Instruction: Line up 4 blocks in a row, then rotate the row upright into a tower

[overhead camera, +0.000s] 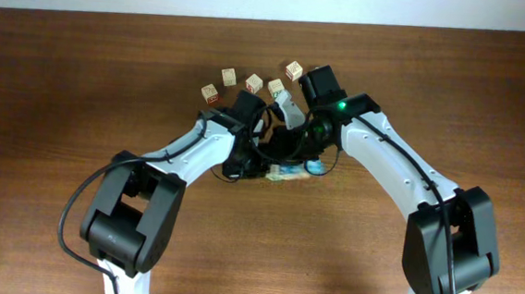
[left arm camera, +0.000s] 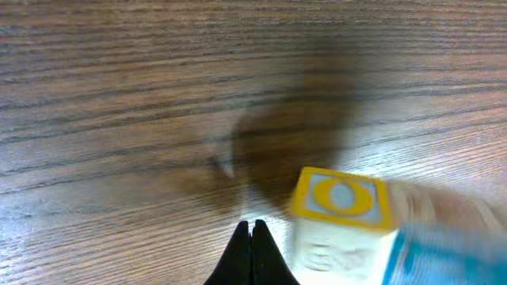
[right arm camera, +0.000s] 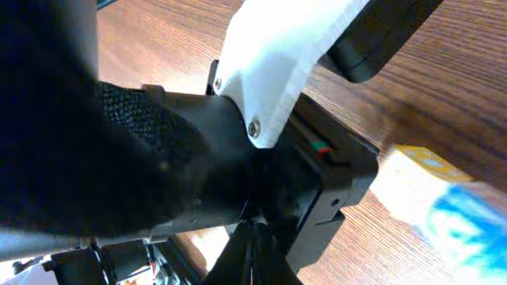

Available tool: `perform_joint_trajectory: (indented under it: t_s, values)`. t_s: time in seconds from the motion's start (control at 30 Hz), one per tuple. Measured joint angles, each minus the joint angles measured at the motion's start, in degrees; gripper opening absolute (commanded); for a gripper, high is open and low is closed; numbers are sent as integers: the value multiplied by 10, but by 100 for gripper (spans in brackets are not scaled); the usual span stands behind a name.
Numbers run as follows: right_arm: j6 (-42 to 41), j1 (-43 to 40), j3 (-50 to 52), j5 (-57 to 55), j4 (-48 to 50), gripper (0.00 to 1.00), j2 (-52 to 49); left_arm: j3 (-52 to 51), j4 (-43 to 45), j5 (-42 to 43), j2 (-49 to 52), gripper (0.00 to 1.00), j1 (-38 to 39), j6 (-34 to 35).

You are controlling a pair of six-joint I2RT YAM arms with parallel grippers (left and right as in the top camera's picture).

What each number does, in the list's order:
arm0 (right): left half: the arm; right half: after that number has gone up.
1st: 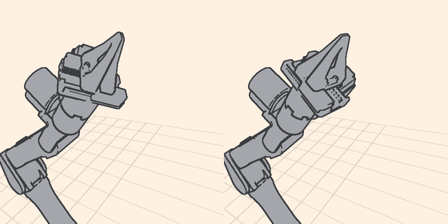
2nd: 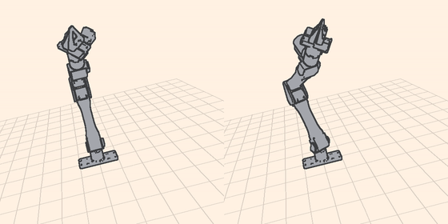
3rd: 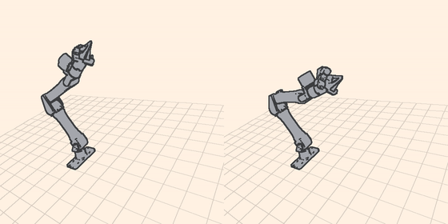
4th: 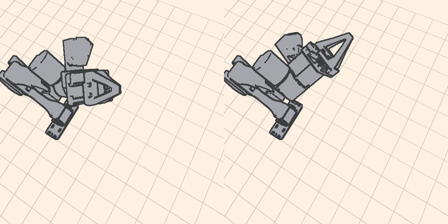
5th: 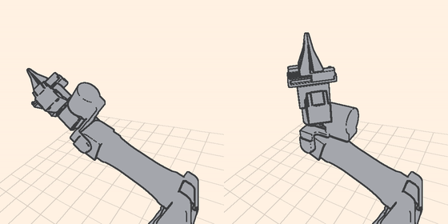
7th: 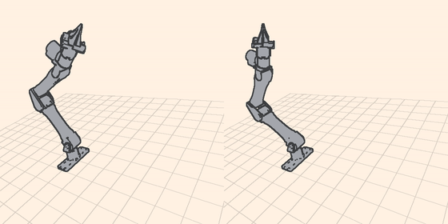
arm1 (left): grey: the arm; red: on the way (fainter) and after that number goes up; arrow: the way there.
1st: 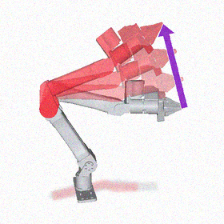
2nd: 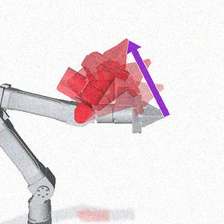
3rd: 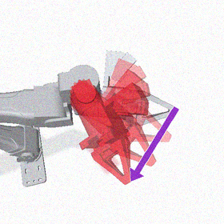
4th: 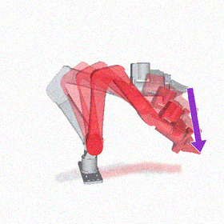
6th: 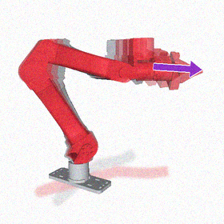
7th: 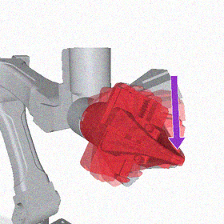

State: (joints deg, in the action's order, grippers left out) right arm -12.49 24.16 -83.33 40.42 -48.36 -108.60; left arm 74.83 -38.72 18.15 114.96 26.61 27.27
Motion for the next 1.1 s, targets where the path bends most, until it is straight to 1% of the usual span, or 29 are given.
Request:
perform_joint_trajectory:
  t_s: [0.13,0.2,0.23,0.3,0.33,0.43,0.5,0.53,0.57,0.63,0.7,0.8,0.9,1.0,1.1]
  values:
    - [-6,0,0,0,2,4,0,0,0,3,0,0,0,0]
    - [-4,-18,-20,-2,-35,5,-3,0,4,8,0,0,3,0]
    - [11,-47,-50,-13,-79,4,-4,0,4,10,0,0,3,0]
    - [33,-113,-97,-34,-121,4,-3,0,5,12,0,0,1,0]
    - [40,-142,-103,-53,-141,4,-3,0,5,12,0,0,1,0]
    - [51,-192,-100,-102,-172,5,-3,0,8,12,0,0,1,-2]
    - [52,-211,-88,-130,-176,5,-2,0,16,12,0,0,1,-20]
    - [53,-211,-56,-141,-163,5,-2,0,17,12,0,0,1,-35]
    - [41,-203,-24,-144,-118,4,0,1,18,12,0,0,1,-49]
    - [4,-164,34,-147,-68,4,-5,10,14,14,0,0,1,-83]
    - [-21,-130,49,-151,-37,4,-5,12,11,14,0,0,1,-95]
    - [-86,-96,75,-170,-15,4,-5,12,0,14,0,0,1,-93]
    - [-128,-95,97,-177,18,4,-5,12,-4,0,0,0,16,-63]
    - [-157,-95,117,-184,35,4,-8,12,2,-8,0,0,24,-47]
    - [-165,-93,118,-185,65,4,-18,12,18,-12,0,0,25,-40]
